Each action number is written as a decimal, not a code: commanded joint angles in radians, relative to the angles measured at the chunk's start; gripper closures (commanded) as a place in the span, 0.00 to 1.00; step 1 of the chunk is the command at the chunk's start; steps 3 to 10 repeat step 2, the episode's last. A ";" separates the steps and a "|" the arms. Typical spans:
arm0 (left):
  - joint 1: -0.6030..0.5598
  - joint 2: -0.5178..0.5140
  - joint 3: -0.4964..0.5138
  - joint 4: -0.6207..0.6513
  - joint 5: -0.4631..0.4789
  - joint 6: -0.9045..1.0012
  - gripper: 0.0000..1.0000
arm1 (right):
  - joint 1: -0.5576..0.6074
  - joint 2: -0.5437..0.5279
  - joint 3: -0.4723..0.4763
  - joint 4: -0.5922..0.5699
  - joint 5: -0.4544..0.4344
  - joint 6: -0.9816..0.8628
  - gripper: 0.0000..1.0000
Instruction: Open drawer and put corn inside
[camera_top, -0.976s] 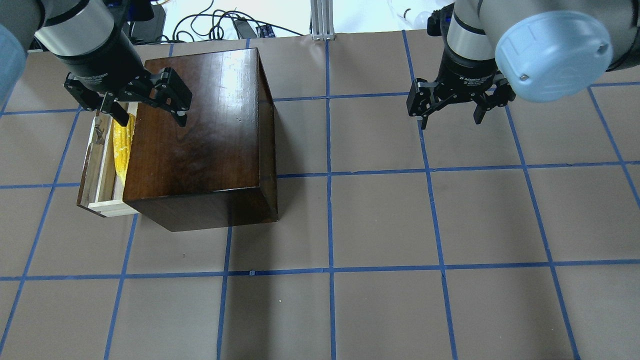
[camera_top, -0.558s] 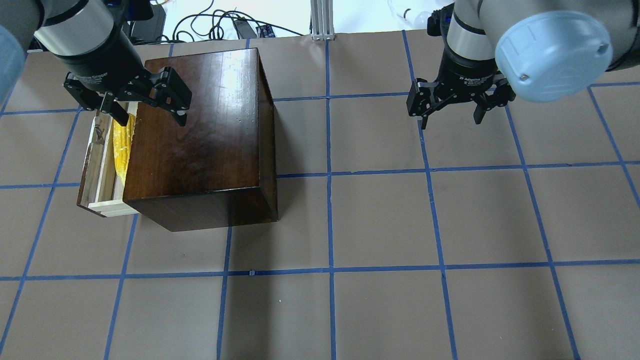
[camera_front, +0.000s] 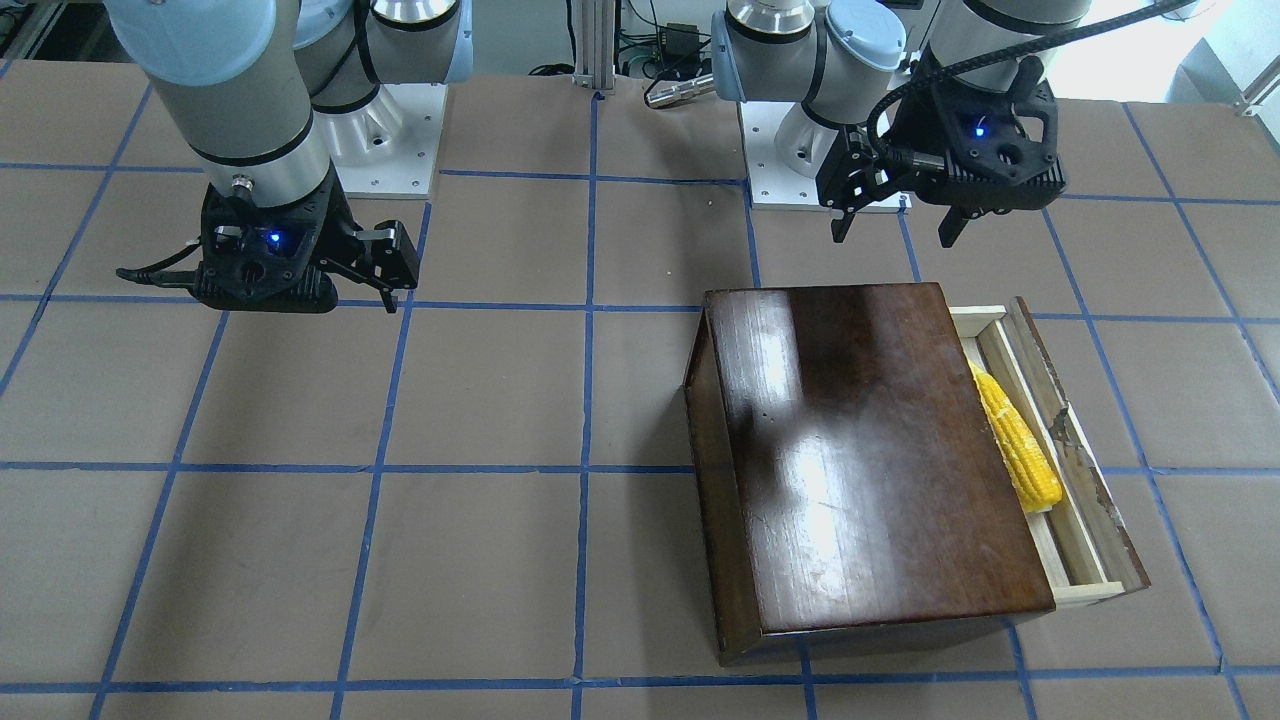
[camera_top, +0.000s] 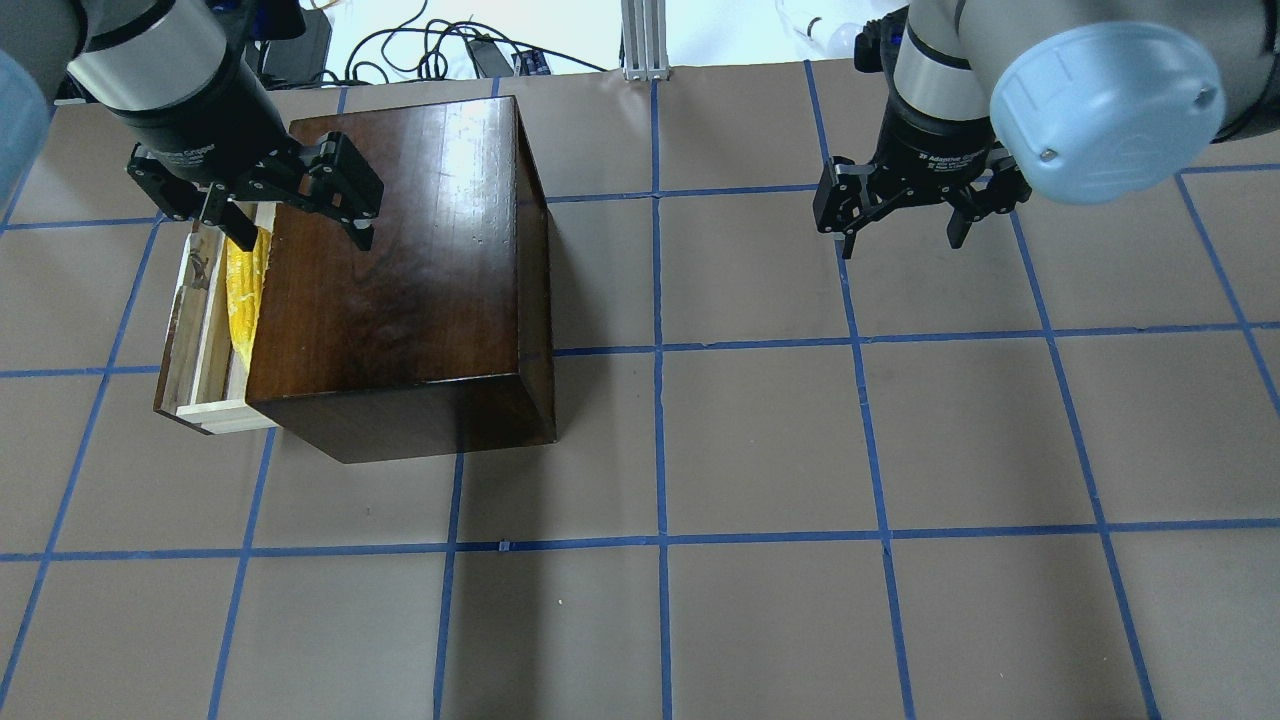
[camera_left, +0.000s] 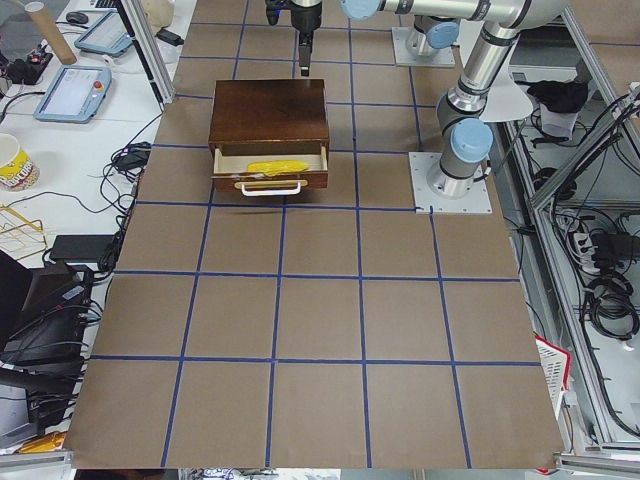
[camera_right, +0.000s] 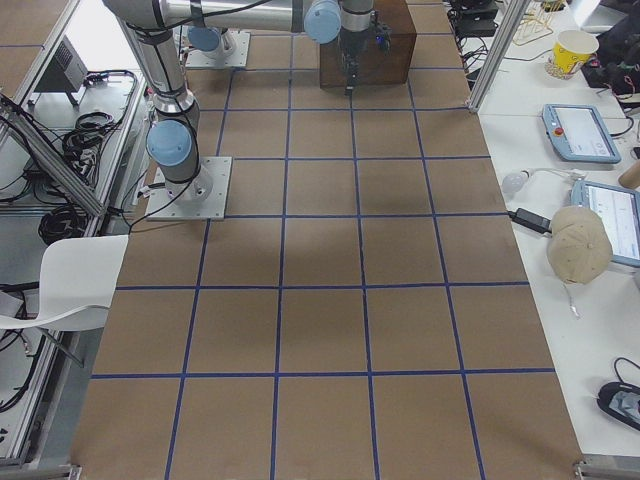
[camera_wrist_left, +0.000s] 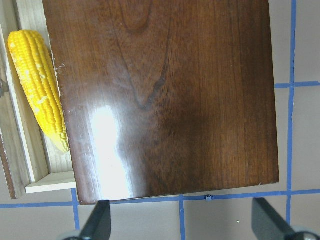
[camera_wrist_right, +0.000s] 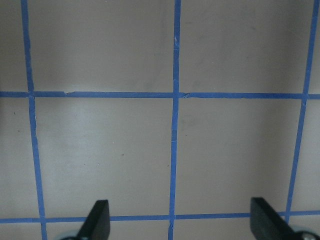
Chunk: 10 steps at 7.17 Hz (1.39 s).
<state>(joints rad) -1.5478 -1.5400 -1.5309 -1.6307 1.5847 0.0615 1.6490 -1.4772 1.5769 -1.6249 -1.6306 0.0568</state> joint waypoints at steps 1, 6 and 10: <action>0.000 0.000 0.000 0.000 0.001 0.000 0.00 | 0.000 0.000 0.000 0.000 0.000 0.000 0.00; 0.000 0.000 0.000 0.000 0.000 0.000 0.00 | 0.000 0.000 0.000 0.000 0.000 0.000 0.00; 0.000 0.000 0.000 0.000 0.000 0.000 0.00 | 0.000 0.000 0.000 0.000 0.000 0.000 0.00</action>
